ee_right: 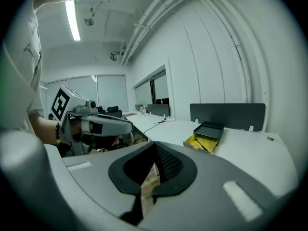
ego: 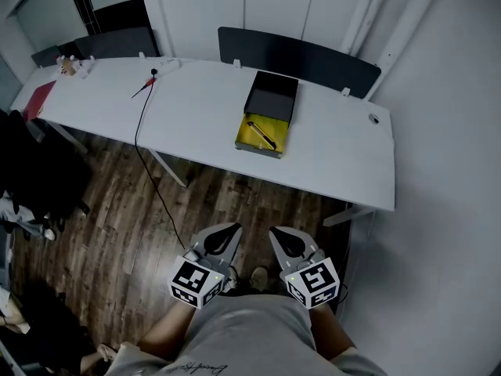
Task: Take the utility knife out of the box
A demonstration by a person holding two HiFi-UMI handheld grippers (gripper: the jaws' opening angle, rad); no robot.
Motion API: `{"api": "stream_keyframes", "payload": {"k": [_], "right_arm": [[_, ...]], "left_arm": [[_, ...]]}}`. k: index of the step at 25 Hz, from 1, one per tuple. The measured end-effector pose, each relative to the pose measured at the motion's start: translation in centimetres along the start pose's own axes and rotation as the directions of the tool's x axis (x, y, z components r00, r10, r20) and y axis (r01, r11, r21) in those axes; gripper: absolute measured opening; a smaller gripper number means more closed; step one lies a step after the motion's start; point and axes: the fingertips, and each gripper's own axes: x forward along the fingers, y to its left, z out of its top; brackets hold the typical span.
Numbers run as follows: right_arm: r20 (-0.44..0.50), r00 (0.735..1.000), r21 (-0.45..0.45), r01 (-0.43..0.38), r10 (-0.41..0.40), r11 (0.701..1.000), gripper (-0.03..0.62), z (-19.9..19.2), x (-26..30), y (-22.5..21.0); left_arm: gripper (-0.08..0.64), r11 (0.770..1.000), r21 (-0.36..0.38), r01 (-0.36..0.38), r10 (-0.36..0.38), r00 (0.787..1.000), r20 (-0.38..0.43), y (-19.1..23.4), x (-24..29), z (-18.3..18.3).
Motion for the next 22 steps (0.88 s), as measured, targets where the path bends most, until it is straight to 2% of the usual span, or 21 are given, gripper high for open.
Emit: {"api": "stream_keyframes", "payload": {"k": [9, 22], "right_arm": [[-0.020, 1.000, -0.025, 0.007, -0.007, 1.000, 0.015, -0.5, -0.4, -1.4], [-0.030, 0.995, -0.074, -0.098, 0.096, 0.992, 0.015, -1.1, -1.6, -2.1]], "left_arm": [[0.002, 1.000, -0.003, -0.029, 0.029, 1.000, 0.000, -0.6, 0.8, 0.0], [0.002, 0.996, 0.001, -0.094, 0.094, 0.995, 0.017, -2.7, 1.7, 0.1]]}}
